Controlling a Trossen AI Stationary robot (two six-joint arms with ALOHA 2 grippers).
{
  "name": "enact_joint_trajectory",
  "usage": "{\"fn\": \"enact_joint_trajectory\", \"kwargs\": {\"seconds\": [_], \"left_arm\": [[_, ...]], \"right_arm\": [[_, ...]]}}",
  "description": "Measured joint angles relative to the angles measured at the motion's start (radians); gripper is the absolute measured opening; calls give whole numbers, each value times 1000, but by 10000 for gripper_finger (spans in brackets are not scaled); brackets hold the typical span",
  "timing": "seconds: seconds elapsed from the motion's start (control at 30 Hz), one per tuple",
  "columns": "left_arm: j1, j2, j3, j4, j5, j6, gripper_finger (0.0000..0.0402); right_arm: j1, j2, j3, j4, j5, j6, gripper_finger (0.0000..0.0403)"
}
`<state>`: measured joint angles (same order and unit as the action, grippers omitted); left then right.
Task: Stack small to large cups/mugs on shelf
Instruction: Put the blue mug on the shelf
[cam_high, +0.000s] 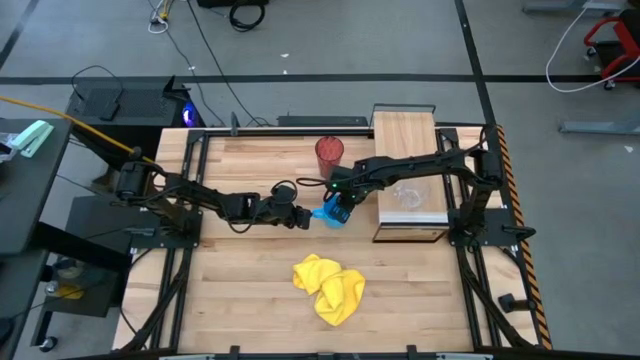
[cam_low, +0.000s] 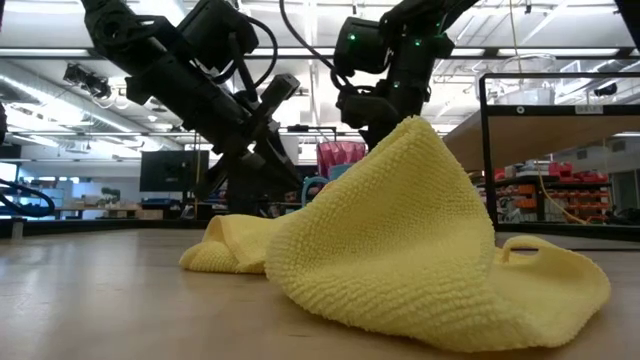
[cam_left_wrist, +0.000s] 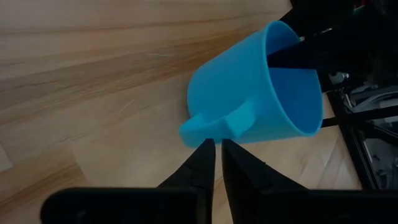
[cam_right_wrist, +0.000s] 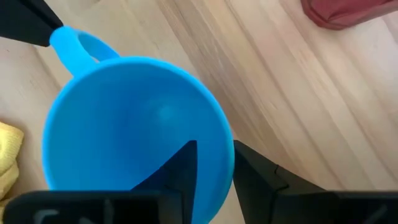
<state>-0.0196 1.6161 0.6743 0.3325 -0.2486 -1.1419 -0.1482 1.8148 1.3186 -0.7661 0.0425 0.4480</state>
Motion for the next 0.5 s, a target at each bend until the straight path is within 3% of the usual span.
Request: {"fn": "enact_joint_trajectory", "kwargs": {"seconds": [0.5], "left_arm": [[2,0,0,-2,0,2,31]], "right_arm": [[0,-2,66,-49,18,-26,103]]}}
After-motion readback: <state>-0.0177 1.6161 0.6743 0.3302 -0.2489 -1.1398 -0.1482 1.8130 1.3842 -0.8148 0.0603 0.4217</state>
